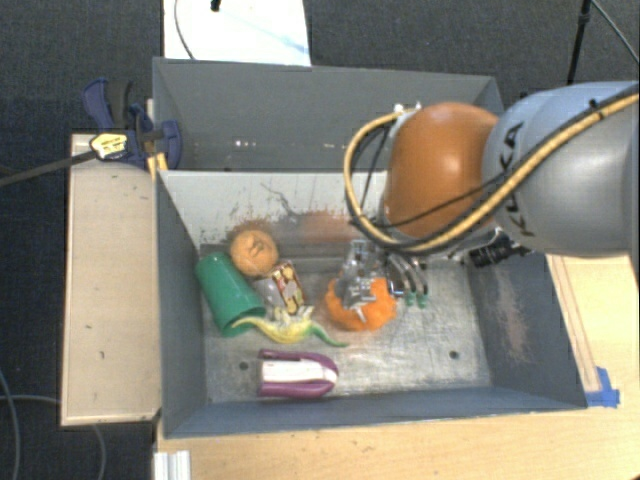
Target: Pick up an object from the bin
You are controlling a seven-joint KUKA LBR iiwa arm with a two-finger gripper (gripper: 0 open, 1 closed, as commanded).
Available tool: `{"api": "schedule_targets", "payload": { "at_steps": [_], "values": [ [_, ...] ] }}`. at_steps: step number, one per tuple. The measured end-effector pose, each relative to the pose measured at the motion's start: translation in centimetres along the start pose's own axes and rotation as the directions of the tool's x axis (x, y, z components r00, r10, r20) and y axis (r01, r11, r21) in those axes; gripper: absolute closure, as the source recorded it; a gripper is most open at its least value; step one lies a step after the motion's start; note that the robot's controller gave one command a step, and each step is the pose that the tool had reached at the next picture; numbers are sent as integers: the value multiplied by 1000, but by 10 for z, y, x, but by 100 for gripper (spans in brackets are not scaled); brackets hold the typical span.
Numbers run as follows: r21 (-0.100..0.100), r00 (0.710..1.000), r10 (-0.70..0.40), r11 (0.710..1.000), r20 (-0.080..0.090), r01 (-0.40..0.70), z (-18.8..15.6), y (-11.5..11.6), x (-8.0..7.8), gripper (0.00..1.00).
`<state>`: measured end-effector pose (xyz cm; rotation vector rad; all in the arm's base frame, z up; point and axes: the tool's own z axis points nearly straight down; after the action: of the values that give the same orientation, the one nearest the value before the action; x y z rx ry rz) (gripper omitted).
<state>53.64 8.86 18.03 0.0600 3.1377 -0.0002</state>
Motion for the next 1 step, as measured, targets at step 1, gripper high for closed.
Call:
{"api": "schedule_targets", "payload": {
  "at_steps": [1],
  "values": [
    [1, 999, 45, 999, -9, -45, -35, 24, -2, 100]
  ]
}}
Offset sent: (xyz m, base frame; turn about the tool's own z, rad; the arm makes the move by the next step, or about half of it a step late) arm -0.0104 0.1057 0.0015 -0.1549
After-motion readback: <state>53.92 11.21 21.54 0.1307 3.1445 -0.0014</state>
